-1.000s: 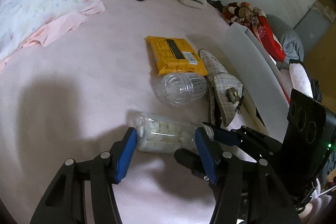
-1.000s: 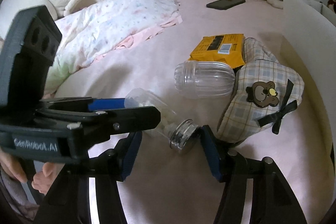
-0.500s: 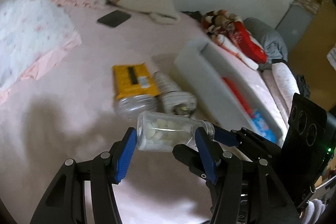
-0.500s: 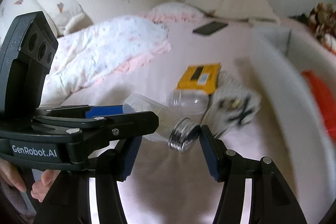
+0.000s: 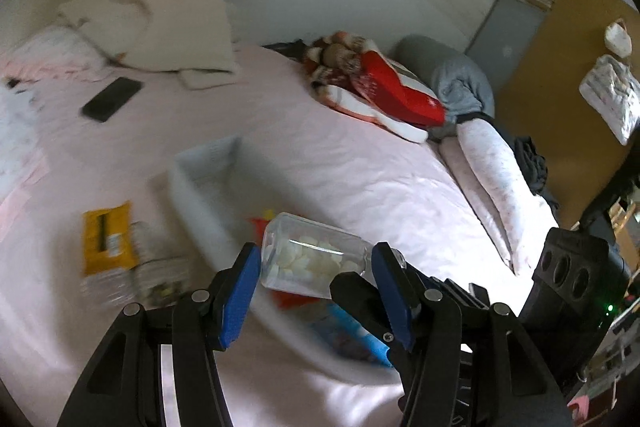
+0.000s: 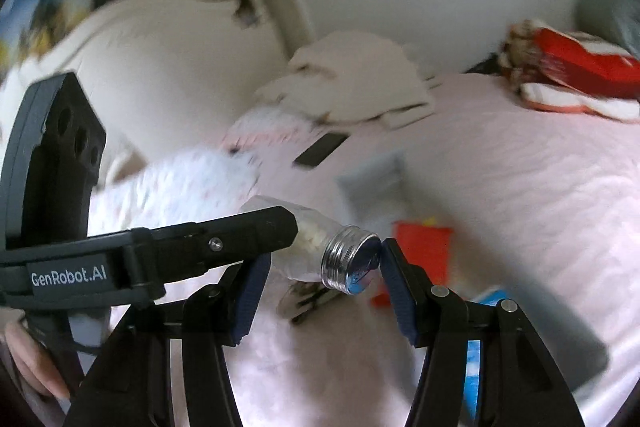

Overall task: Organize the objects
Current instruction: 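Lift the candy jar with the right gripper and carry it over the white box, then lower the jar upright into the white box and open the right gripper, then move the right gripper back over the plaid bear pouch, then lower the right gripper onto the plaid bear pouch and grasp it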

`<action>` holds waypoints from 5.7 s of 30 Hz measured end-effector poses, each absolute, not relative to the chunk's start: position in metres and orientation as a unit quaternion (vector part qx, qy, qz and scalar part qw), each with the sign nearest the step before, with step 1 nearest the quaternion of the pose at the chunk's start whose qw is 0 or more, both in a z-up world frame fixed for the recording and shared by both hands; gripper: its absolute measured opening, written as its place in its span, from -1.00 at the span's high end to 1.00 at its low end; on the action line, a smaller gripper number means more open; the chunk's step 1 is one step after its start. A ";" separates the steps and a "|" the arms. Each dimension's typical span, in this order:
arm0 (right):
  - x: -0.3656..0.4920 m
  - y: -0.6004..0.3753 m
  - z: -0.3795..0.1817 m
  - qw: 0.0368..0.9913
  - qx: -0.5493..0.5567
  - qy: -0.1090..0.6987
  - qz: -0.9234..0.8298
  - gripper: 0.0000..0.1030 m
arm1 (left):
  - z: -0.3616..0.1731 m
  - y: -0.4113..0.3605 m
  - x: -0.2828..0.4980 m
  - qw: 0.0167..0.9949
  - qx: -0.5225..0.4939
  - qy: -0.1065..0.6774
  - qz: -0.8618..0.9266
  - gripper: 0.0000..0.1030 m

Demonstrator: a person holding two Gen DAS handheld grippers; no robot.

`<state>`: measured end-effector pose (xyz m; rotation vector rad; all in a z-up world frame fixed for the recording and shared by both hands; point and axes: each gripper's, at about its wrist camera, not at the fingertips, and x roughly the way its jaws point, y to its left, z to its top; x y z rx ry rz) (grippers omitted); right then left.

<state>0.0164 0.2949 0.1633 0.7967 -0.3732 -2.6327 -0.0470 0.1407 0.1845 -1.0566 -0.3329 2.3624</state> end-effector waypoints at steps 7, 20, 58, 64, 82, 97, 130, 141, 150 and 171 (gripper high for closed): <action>0.002 0.336 0.154 0.126 0.301 -0.200 -0.924 -0.12 | 0.177 0.186 -0.068 0.275 -0.424 -0.089 0.858 -0.09; -0.013 0.342 0.122 0.133 0.376 -0.261 -0.879 -0.03 | 0.128 0.192 -0.114 0.259 -0.471 -0.084 0.839 -0.04; -0.072 0.305 0.085 0.130 0.482 -0.208 -0.841 0.04 | 0.080 0.020 -0.030 0.138 -0.448 -0.051 0.882 -0.07; -0.064 0.300 0.092 0.087 0.461 -0.175 -0.865 0.04 | 0.081 0.011 -0.034 0.123 -0.445 -0.060 0.885 -0.07; 0.005 0.182 0.126 0.200 0.317 0.040 -0.926 -0.03 | 0.059 0.015 -0.041 0.081 -0.454 -0.037 0.886 -0.08; -0.036 0.127 0.025 0.216 0.482 0.052 -0.847 -0.05 | 0.008 0.008 -0.028 0.009 -0.440 0.037 0.897 -0.44; -0.021 0.134 0.030 0.193 0.493 0.049 -0.847 -0.20 | 0.002 -0.003 -0.031 -0.013 -0.442 0.001 0.897 -0.89; -0.018 0.141 0.031 0.190 0.516 0.050 -0.834 -0.17 | 0.003 -0.002 -0.032 -0.013 -0.442 0.003 0.897 -0.89; -0.032 0.157 0.038 0.175 0.559 0.044 -0.809 -0.01 | 0.003 -0.003 -0.032 -0.013 -0.442 0.003 0.897 -0.89; -0.055 0.112 0.071 0.171 0.469 0.099 -0.861 0.04 | 0.003 -0.003 -0.032 -0.013 -0.442 0.003 0.897 -0.89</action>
